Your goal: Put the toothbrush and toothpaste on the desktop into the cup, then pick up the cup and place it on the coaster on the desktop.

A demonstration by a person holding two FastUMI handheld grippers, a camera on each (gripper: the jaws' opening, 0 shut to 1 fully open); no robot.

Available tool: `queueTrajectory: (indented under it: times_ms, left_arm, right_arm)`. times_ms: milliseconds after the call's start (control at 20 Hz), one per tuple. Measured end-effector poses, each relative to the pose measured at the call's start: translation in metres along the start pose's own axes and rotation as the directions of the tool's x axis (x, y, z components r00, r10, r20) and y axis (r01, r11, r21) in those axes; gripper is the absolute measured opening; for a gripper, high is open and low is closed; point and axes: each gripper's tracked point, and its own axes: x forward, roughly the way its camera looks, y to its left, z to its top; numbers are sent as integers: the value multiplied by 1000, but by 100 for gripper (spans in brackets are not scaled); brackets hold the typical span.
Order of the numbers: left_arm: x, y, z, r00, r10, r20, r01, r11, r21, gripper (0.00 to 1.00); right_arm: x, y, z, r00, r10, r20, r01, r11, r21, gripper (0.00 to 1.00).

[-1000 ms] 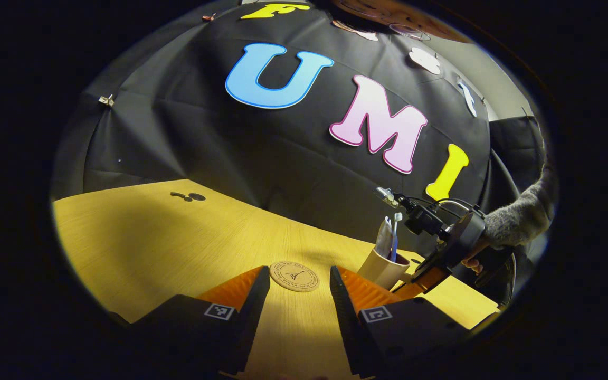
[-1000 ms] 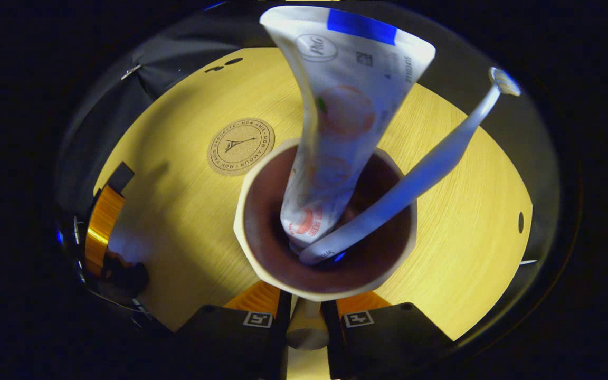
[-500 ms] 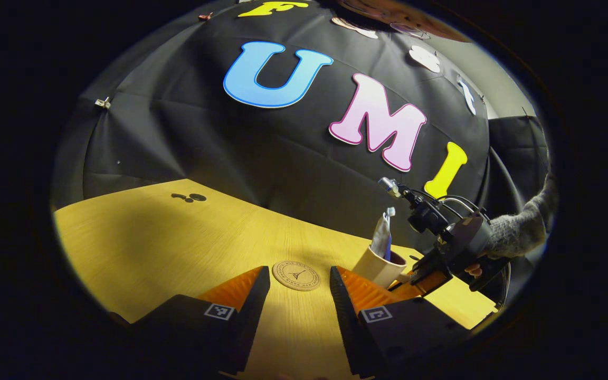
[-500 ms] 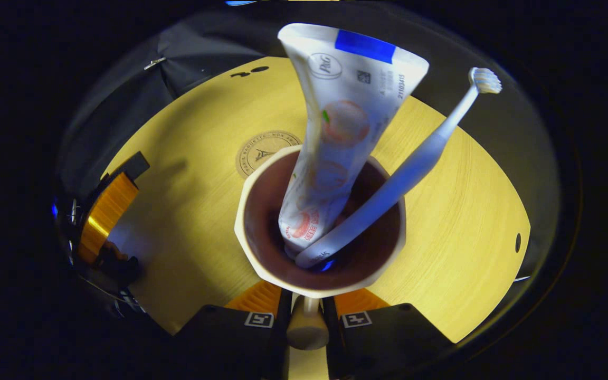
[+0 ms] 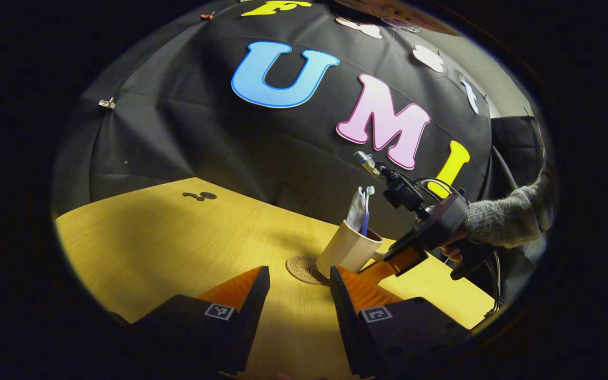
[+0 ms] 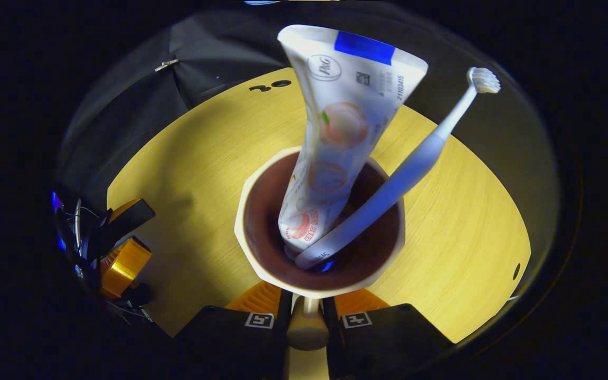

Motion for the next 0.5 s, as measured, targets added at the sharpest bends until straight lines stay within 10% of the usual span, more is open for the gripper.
queueTrajectory:
  times_ms: [500]
  left_arm:
    - [-9, 14, 6, 999, 25, 24, -24, 999, -24, 72]
  right_arm:
    - [15, 8, 14, 999, -13, -38, 11, 999, -40, 31]
